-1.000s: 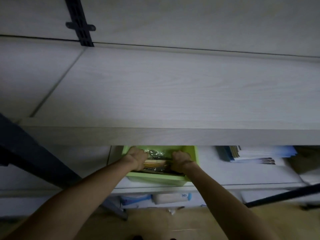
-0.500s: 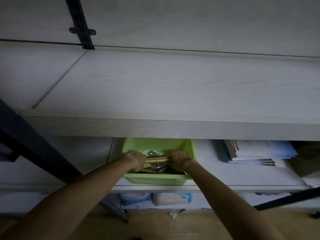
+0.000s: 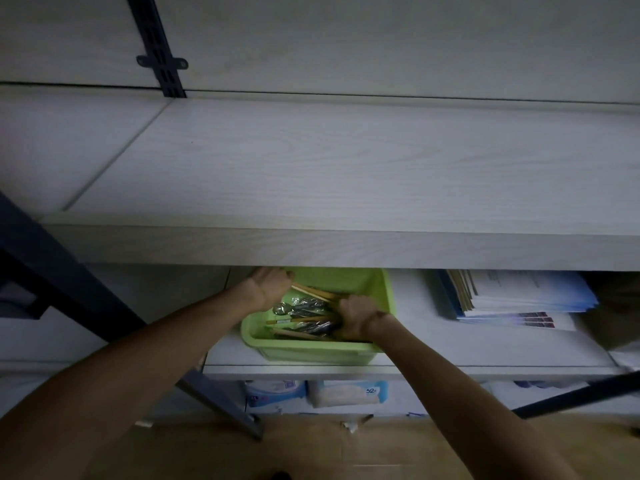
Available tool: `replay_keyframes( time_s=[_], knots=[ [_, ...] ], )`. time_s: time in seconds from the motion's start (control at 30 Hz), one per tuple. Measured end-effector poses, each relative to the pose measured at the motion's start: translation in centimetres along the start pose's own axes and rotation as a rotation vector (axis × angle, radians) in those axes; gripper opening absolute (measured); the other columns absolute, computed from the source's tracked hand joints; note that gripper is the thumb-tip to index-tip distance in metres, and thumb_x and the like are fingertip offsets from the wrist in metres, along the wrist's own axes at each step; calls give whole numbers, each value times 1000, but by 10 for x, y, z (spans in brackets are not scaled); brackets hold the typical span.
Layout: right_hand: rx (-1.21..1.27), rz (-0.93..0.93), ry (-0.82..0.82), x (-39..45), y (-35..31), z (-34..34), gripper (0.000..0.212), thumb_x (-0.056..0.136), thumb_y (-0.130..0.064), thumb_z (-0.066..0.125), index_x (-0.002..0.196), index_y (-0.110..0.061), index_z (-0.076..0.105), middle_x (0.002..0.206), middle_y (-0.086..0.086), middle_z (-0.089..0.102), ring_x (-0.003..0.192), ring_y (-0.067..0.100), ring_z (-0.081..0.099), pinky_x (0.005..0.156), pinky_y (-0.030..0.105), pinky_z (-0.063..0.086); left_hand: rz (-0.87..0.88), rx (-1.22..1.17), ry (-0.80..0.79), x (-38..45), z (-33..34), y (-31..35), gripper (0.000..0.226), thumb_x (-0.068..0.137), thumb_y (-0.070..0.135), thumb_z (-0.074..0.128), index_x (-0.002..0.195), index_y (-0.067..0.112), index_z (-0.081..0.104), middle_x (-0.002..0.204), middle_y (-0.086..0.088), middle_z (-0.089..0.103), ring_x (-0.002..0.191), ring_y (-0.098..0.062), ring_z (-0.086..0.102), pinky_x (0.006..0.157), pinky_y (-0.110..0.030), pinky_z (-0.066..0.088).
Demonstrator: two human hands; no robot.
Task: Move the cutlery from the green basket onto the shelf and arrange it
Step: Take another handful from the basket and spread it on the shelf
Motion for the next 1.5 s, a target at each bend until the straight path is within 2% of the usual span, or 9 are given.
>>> replay_keyframes(
  time_s=[0.27, 0.4, 0.57, 0.77, 0.93, 1.1, 1.27, 1.33, 1.5],
  knots=[
    [-6, -71, -108, 6, -3, 11, 48, 97, -46, 55, 136, -18, 49, 132, 9, 60, 117, 29, 61, 95, 38, 51, 23, 24, 80, -4, 9, 3, 42, 95, 14, 59, 135, 6, 47, 123, -10, 65, 109, -28, 62, 89, -35, 46],
    [-51, -17, -141, 7, 3, 15, 32, 103, -31, 48, 127, -10, 56, 131, 11, 62, 118, 26, 62, 96, 36, 50, 28, -10, 120, -6, 11, 4, 39, 95, 10, 58, 134, 7, 49, 121, -10, 65, 106, -26, 62, 87, -34, 45],
    [-44, -19, -133, 5, 4, 15, 45, 97, -43, 56, 125, -8, 56, 128, 13, 62, 115, 28, 61, 95, 37, 49, 34, -48, 137, -6, 11, 2, 38, 95, 11, 57, 133, 8, 49, 123, -10, 64, 107, -27, 62, 88, -34, 45],
    [25, -32, -120, 5, 2, 18, 34, 98, -35, 54, 120, -10, 60, 120, 14, 66, 106, 29, 64, 87, 36, 51, 40, -56, 155, -6, 12, 2, 38, 95, 12, 55, 132, 10, 49, 121, -8, 65, 105, -26, 63, 92, -35, 45],
    [62, 12, -140, -3, 2, 20, 35, 103, -27, 46, 131, -5, 50, 130, 17, 60, 116, 30, 60, 94, 37, 49, 31, -48, 139, -7, 13, 2, 33, 94, 14, 53, 127, 12, 52, 118, -7, 66, 105, -27, 63, 102, -37, 37],
    [56, 20, -133, -4, -1, 20, 54, 97, -51, 49, 134, -11, 49, 129, 13, 62, 115, 29, 61, 96, 38, 49, 18, -38, 117, -10, 13, 4, 35, 95, 15, 52, 129, 10, 52, 118, -8, 67, 105, -26, 64, 104, -37, 37],
    [21, -22, -39, -1, -9, 7, 67, 87, -68, 47, 127, -16, 55, 119, 6, 64, 102, 24, 63, 77, 29, 46, 10, -21, 111, -14, 14, 3, 36, 94, 15, 52, 129, 10, 51, 116, -6, 69, 104, -26, 66, 105, -37, 36],
    [-36, -26, -63, -2, -12, 8, 70, 90, -72, 45, 128, -14, 55, 123, 9, 63, 108, 24, 63, 84, 33, 48, 13, -10, 114, -15, 15, 4, 33, 94, 17, 54, 127, 11, 52, 116, -6, 70, 104, -26, 67, 105, -37, 36],
    [-104, -33, -120, -8, -12, 14, 53, 102, -48, 43, 132, -4, 48, 136, 19, 54, 123, 30, 54, 102, 38, 43, 4, -13, 120, -17, 13, 3, 33, 94, 14, 53, 127, 11, 52, 115, -7, 70, 104, -26, 67, 105, -38, 37]
  ],
)
Point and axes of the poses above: each hand's wrist, its own x-axis towards the middle knuckle, its own z-axis out of the palm, y = z × x, the point moved 7 cm from there along x, towards the middle knuckle
